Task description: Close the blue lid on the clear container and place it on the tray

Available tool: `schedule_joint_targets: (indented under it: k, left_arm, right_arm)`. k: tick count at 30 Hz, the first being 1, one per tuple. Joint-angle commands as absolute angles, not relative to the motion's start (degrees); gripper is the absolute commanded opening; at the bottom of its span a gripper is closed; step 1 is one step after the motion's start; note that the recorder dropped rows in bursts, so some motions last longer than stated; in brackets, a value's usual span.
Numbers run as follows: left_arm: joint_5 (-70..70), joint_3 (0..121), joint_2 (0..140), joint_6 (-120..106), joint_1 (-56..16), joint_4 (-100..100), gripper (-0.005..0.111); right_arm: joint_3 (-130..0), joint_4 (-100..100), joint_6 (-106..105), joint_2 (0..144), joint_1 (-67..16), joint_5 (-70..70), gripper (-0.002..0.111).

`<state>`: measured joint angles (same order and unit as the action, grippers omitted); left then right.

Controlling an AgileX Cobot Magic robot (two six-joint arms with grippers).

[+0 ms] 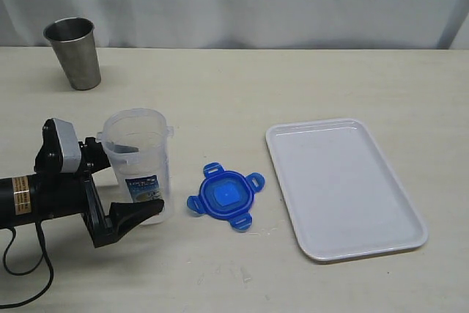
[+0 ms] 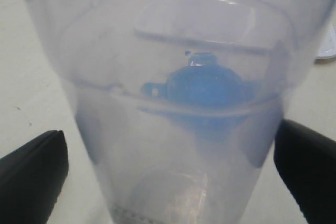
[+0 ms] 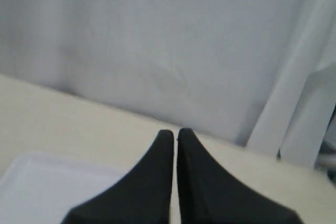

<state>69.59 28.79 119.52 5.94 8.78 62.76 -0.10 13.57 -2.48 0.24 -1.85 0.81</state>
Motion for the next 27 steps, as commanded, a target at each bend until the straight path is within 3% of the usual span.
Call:
schedule_joint_targets:
  k: [1, 4, 6, 12, 15, 18, 20, 23, 27]
  left_arm:
    - [70.0, 28.8, 119.6, 5.7, 8.9, 62.2, 0.105]
    - [70.0, 28.8, 119.6, 5.7, 8.9, 62.2, 0.105]
    - [70.0, 28.8, 119.6, 5.7, 8.9, 62.2, 0.105]
    - [70.0, 28.8, 119.6, 5.7, 8.9, 62.2, 0.105]
    - [70.0, 28.8, 119.6, 5.7, 8.9, 62.2, 0.105]
    - [70.0, 28.8, 119.6, 5.7, 8.9, 62.2, 0.105]
    - [70.0, 28.8, 119.6, 5.7, 8.9, 62.2, 0.105]
    - [70.0, 28.8, 119.6, 5.7, 8.9, 62.2, 0.105]
    - [70.0, 28.8, 119.6, 5.7, 8.9, 62.2, 0.105]
  right_arm:
    - [0.0, 14.3, 2.5, 0.0, -1.5, -29.3, 0.004]
    - [0.0, 13.5, 19.6, 0.0, -1.5, -41.7, 0.004]
    - [-1.0, 9.5, 22.3, 0.0, -1.5, -41.8, 0.004]
    - [-19.8, 8.7, 21.9, 8.1, -1.5, -11.2, 0.009]
    - [-31.0, 11.2, 21.9, 16.5, -1.5, 0.3, 0.025]
    - [-44.8, 12.1, 16.9, 30.5, -1.5, 23.6, 0.042]
    - [-52.6, 12.1, 10.2, 42.0, -1.5, 38.1, 0.043]
    - [-57.9, 11.3, 9.8, 52.1, -1.5, 49.3, 0.043]
    - [-59.7, -7.1, -6.1, 65.9, -1.5, 49.7, 0.043]
